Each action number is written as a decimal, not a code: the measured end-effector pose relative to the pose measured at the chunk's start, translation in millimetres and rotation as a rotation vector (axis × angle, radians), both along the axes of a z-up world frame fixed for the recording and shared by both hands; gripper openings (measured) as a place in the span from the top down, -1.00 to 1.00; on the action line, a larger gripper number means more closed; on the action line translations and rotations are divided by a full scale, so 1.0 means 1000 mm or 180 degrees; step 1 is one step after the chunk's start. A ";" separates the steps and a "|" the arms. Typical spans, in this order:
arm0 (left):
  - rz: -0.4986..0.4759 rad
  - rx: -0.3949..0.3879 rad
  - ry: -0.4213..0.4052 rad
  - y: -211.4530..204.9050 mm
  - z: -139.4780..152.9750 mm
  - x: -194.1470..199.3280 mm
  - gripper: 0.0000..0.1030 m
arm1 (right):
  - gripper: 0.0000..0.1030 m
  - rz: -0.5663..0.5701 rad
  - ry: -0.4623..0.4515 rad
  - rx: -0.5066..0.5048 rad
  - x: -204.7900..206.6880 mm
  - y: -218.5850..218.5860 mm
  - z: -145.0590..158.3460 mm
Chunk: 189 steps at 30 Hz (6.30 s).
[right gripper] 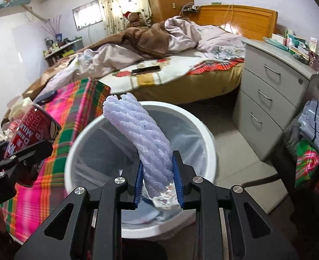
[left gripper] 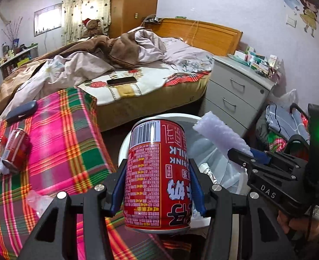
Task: Collect trash
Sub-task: 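Carry the milk can and foam net over the white bin and open both tools, then move both tools back from the bin to the plaid cloth, then grasp the strawberry milk carton with the left tool while the right tool grasps the clear plastic cup, then carry the carton and clear cup over the white bin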
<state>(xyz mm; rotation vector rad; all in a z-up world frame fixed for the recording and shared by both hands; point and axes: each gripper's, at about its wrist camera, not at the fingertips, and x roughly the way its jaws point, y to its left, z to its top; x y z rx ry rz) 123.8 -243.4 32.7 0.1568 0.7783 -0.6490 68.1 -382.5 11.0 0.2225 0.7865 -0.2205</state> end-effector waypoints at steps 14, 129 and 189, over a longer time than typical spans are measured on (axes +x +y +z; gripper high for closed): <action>-0.0108 0.0087 0.0139 -0.032 -0.019 0.006 -0.05 | 0.45 -0.0062 0.0265 -0.0047 0.001 -0.018 -0.019; 0.2148 0.0214 0.0460 0.372 -0.070 0.127 -0.34 | 0.38 0.1056 0.0278 0.0229 0.106 0.236 -0.031; 0.1325 0.0004 -0.0138 0.211 0.007 0.009 -0.13 | 0.38 0.0830 -0.0346 0.0302 0.037 0.142 0.021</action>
